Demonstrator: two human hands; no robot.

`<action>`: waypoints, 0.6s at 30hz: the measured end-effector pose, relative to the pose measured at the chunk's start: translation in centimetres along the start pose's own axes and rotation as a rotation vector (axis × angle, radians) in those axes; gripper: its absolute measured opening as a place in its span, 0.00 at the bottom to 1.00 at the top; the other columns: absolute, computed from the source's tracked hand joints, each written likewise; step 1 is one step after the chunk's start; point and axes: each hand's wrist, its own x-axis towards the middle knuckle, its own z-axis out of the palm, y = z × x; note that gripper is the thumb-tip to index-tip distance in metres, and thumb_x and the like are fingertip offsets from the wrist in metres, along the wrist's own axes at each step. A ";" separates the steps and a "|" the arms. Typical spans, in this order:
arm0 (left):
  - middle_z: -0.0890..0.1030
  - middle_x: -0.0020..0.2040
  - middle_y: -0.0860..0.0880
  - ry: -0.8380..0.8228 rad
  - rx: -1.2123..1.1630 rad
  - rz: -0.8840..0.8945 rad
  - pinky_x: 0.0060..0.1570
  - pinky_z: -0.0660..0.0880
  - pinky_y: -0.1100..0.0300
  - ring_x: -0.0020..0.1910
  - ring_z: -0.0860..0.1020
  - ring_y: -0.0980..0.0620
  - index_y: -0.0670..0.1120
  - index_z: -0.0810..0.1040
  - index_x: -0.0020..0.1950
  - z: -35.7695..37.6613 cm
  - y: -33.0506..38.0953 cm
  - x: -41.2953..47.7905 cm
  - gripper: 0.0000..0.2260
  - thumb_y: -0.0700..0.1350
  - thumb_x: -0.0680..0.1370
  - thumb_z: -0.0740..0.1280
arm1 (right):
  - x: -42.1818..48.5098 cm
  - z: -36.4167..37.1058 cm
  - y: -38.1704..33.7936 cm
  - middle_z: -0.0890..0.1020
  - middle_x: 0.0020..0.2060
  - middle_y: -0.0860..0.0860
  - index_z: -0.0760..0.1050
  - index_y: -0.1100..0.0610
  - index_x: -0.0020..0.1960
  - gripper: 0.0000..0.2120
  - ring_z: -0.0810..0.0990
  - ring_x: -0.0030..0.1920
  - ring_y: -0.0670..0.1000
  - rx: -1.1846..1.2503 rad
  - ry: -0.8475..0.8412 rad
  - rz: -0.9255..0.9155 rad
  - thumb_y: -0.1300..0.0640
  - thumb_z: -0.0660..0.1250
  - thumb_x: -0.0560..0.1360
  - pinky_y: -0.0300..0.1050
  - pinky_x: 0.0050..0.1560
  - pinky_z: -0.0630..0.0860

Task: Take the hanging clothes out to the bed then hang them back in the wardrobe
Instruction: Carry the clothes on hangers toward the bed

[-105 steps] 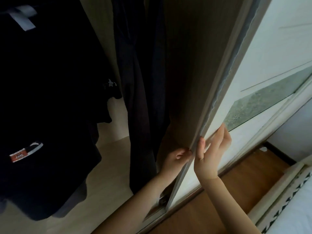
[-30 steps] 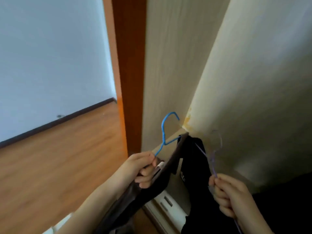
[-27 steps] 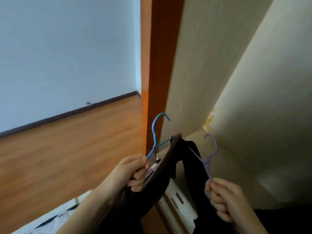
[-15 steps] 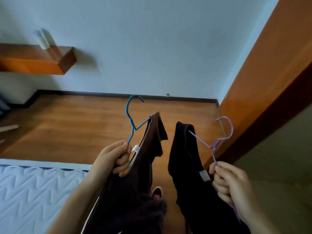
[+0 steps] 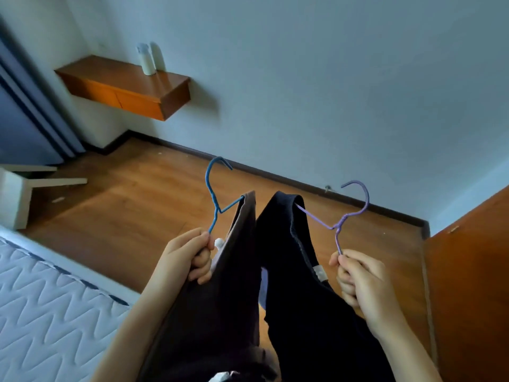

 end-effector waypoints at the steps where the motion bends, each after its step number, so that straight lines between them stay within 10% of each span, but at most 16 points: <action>1: 0.61 0.22 0.50 0.019 -0.006 -0.002 0.18 0.63 0.64 0.16 0.58 0.56 0.39 0.69 0.39 -0.2 0.9 1.3 0.13 0.38 0.83 0.53 | 2.2 0.2 -0.8 0.59 0.25 0.49 0.72 0.66 0.39 0.14 0.54 0.24 0.47 -0.002 -0.026 -0.004 0.66 0.55 0.81 0.39 0.26 0.50; 18: 0.58 0.22 0.50 0.716 -0.204 0.202 0.19 0.65 0.65 0.15 0.58 0.55 0.38 0.68 0.38 -0.8 6.8 25.6 0.12 0.39 0.81 0.56 | 46.1 8.3 -11.1 0.59 0.25 0.50 0.69 0.68 0.39 0.14 0.54 0.25 0.48 -0.151 -0.671 -0.044 0.63 0.56 0.82 0.41 0.27 0.50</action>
